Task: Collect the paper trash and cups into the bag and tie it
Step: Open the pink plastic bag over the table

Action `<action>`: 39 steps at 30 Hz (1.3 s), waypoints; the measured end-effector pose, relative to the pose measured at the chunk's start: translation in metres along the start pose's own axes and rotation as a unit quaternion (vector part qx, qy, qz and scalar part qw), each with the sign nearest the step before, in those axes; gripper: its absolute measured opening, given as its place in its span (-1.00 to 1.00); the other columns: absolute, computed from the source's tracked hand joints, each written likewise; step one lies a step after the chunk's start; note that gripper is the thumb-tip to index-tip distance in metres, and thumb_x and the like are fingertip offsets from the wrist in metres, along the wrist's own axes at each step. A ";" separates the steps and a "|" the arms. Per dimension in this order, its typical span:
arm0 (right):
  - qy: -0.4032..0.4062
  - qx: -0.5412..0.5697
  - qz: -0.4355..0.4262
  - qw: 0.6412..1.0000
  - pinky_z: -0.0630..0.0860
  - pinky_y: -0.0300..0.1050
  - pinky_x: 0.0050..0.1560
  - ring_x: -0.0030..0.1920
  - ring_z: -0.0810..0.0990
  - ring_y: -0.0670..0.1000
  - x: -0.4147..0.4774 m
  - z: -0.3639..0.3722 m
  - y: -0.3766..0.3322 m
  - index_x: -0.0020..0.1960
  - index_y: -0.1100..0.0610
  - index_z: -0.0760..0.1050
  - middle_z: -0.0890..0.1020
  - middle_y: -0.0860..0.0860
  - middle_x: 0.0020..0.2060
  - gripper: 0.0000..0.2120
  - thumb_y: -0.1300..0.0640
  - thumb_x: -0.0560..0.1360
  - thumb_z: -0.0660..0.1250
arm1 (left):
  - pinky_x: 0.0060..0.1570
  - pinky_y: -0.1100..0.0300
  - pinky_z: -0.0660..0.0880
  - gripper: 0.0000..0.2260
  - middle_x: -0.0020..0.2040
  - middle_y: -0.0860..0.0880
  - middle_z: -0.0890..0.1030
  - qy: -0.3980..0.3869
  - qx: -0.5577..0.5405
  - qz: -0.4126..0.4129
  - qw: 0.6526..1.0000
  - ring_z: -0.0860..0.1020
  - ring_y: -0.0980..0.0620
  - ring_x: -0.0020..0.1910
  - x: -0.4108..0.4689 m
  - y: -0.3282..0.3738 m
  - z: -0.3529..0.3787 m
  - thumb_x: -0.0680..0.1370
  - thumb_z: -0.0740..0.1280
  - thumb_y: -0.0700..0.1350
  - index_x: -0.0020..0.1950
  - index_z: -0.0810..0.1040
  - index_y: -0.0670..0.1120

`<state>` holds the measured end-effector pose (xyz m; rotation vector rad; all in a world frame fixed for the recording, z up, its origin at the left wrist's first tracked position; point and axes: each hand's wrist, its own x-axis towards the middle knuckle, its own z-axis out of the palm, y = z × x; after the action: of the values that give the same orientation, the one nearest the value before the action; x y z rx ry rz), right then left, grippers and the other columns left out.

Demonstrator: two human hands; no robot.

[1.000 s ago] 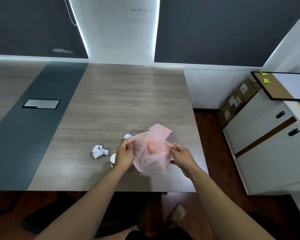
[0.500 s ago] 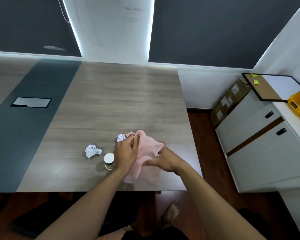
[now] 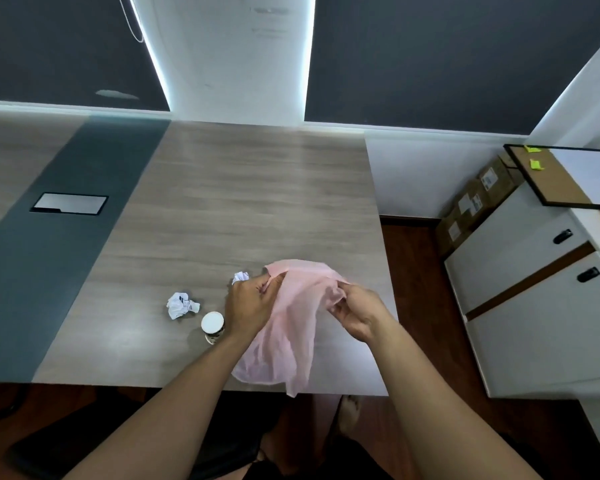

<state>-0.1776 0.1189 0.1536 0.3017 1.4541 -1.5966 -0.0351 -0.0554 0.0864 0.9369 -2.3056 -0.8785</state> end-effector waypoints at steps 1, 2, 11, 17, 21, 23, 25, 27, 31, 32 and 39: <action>0.002 0.020 0.002 1.000 0.72 -0.10 -0.20 -0.21 0.71 0.06 0.006 -0.004 -0.012 0.15 0.39 0.68 0.74 0.21 -0.07 -0.84 0.45 0.63 0.36 | -0.39 0.04 0.19 -0.39 -0.48 -0.04 0.21 -0.009 0.016 -0.012 1.000 0.24 -0.11 -0.41 0.001 0.000 0.002 0.65 0.30 0.33 -0.37 0.18 -0.03; 0.004 0.020 0.010 1.000 0.72 -0.08 -0.18 -0.16 0.72 0.11 0.013 -0.008 -0.024 0.18 0.40 0.68 0.73 0.25 -0.02 -0.81 0.44 0.59 0.40 | -0.40 0.04 0.20 -0.35 -0.49 -0.05 0.22 -0.018 0.032 -0.027 0.999 0.25 -0.09 -0.42 0.002 -0.001 0.006 0.64 0.28 0.38 -0.37 0.18 -0.06; -0.121 -0.010 0.094 0.988 0.63 0.20 0.33 0.02 0.78 0.24 0.057 -0.044 -0.081 0.05 0.24 0.79 0.78 0.22 0.07 -0.67 0.02 0.69 0.36 | -0.30 -0.02 0.30 -0.38 -0.41 -0.13 0.18 0.042 0.005 -0.131 0.990 0.27 -0.06 -0.39 0.033 0.000 0.040 0.72 0.31 0.17 -0.41 0.14 -0.04; -0.146 0.004 0.110 0.983 0.59 0.19 0.42 0.02 0.78 0.19 0.087 -0.041 -0.099 0.17 0.13 0.81 0.80 0.17 0.06 -0.55 -0.23 0.68 0.37 | 0.01 0.05 0.52 -0.52 -0.04 0.08 0.65 0.063 -0.141 -0.361 0.920 0.64 -0.03 0.01 0.013 -0.003 0.051 0.59 0.33 0.40 0.14 0.54 -0.01; -0.144 -0.059 0.155 0.975 0.67 0.11 0.26 0.01 0.81 0.15 0.100 -0.027 -0.076 0.09 0.14 0.83 0.80 0.14 0.07 -0.54 -0.26 0.64 0.44 | 0.10 -0.16 0.71 -0.35 0.20 -0.01 0.76 -0.068 -0.384 -0.547 0.741 0.75 -0.10 0.17 -0.008 -0.016 0.041 0.54 0.34 0.50 0.38 0.64 0.04; -0.142 -0.064 0.170 0.973 0.67 0.08 0.16 -0.03 0.82 0.14 0.101 -0.022 -0.058 0.01 0.14 0.83 0.81 0.13 0.05 -0.54 -0.25 0.65 0.42 | -0.02 -0.07 0.72 -0.59 0.11 -0.09 0.79 -0.064 -0.464 -0.570 0.675 0.77 -0.10 0.06 -0.008 -0.012 0.037 0.76 0.21 0.17 0.38 0.64 -0.08; -0.131 -0.057 0.179 0.973 0.66 0.08 0.17 -0.03 0.82 0.14 0.094 -0.016 -0.044 0.05 0.13 0.82 0.81 0.13 0.05 -0.55 -0.23 0.67 0.40 | -0.09 -0.04 0.67 -0.69 0.01 -0.16 0.80 -0.016 -0.456 -0.605 0.653 0.75 -0.13 0.00 -0.002 -0.015 0.041 0.79 0.19 -0.04 0.32 0.64 -0.18; -0.113 -0.005 0.160 0.981 0.66 0.09 0.19 -0.05 0.81 0.14 0.088 -0.008 -0.030 0.04 0.12 0.80 0.80 0.12 0.03 -0.60 -0.18 0.70 0.37 | -0.10 -0.03 0.69 -0.69 0.08 -0.22 0.77 0.005 -0.423 -0.608 0.671 0.74 -0.18 0.04 0.000 -0.024 0.040 0.77 0.22 -0.06 0.29 0.66 -0.22; -0.028 0.137 0.058 0.988 0.49 0.29 0.53 0.35 0.65 0.22 0.095 -0.012 -0.021 0.37 0.11 0.71 0.66 0.13 0.38 -0.60 -0.01 0.59 0.43 | 0.16 0.03 0.55 -0.42 0.18 -0.24 0.69 -0.029 -0.131 -0.539 0.831 0.65 -0.25 0.18 -0.022 -0.052 0.020 0.74 0.15 0.25 0.31 0.62 -0.24; -0.019 0.162 0.049 0.985 0.48 0.30 0.54 0.41 0.63 0.24 0.092 -0.012 -0.021 0.46 0.14 0.65 0.65 0.14 0.44 -0.51 -0.04 0.59 0.40 | 0.16 0.02 0.54 -0.38 0.18 -0.27 0.70 -0.047 -0.086 -0.513 0.853 0.65 -0.28 0.20 -0.030 -0.064 0.015 0.72 0.15 0.29 0.29 0.64 -0.24; 0.082 0.136 0.032 0.987 0.74 0.02 -0.19 -0.16 0.79 0.05 0.082 0.004 0.009 0.30 0.12 0.66 0.76 0.03 0.12 -0.58 -0.18 0.64 0.42 | -0.02 0.01 0.62 -0.51 0.02 -0.14 0.76 -0.167 -0.137 -0.463 0.860 0.72 -0.18 0.03 -0.050 -0.109 -0.024 0.48 0.27 0.27 0.05 0.71 -0.10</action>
<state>-0.2141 0.0795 0.0905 0.6443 1.3302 -1.7517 0.0584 -0.0881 0.0148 1.9201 -1.8118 -1.8120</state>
